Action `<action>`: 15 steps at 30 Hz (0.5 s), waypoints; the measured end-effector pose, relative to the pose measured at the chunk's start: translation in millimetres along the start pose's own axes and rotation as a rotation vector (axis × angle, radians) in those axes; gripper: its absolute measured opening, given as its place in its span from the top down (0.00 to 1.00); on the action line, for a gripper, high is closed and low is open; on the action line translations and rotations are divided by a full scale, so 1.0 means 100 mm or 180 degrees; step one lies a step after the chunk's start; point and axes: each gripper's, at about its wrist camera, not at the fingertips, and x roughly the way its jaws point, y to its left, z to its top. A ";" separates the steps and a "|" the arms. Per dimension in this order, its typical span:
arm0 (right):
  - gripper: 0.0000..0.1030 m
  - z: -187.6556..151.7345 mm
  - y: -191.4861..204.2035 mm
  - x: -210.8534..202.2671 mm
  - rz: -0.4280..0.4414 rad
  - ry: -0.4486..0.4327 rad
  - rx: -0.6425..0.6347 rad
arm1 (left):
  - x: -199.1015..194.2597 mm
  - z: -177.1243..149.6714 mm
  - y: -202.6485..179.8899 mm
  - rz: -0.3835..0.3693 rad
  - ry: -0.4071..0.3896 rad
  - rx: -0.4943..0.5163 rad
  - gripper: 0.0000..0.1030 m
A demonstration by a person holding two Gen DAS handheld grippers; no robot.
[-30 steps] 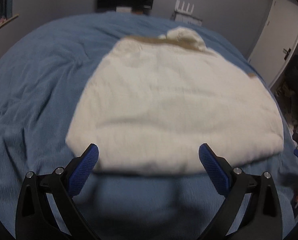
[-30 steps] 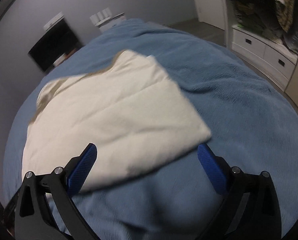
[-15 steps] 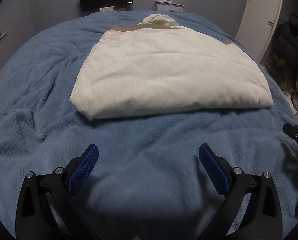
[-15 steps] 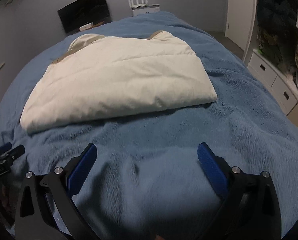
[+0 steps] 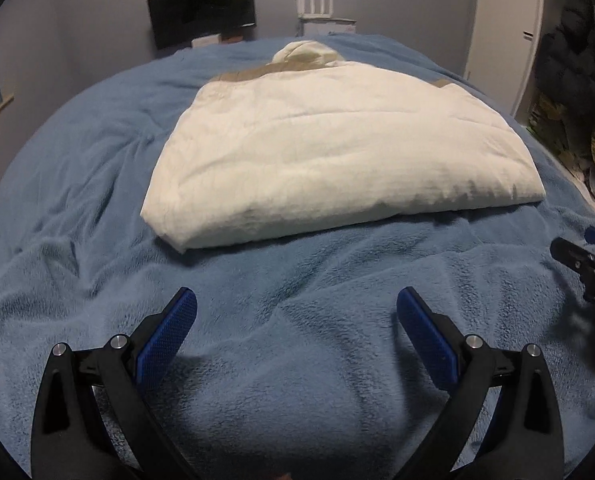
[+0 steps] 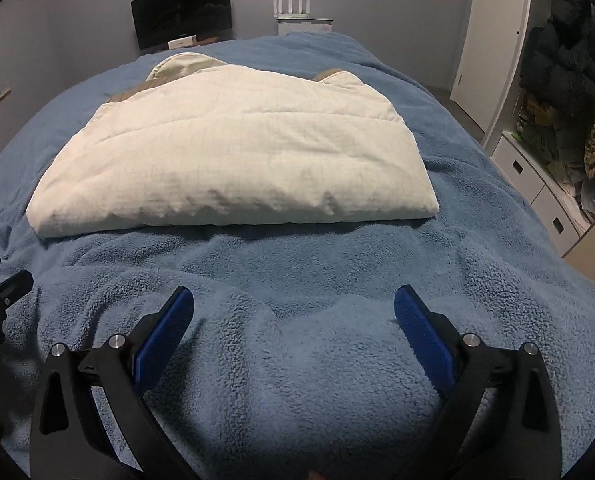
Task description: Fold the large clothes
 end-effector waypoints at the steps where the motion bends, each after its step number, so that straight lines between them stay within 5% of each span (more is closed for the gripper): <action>1: 0.07 0.00 0.00 0.00 0.0007 -0.0002 0.0004 | 0.00 0.00 -0.01 0.0005 -0.0005 0.0019 0.06; 15: 0.07 -0.01 0.00 0.00 0.0000 0.0001 -0.0003 | 0.03 0.00 0.00 0.0003 0.0060 -0.0006 0.06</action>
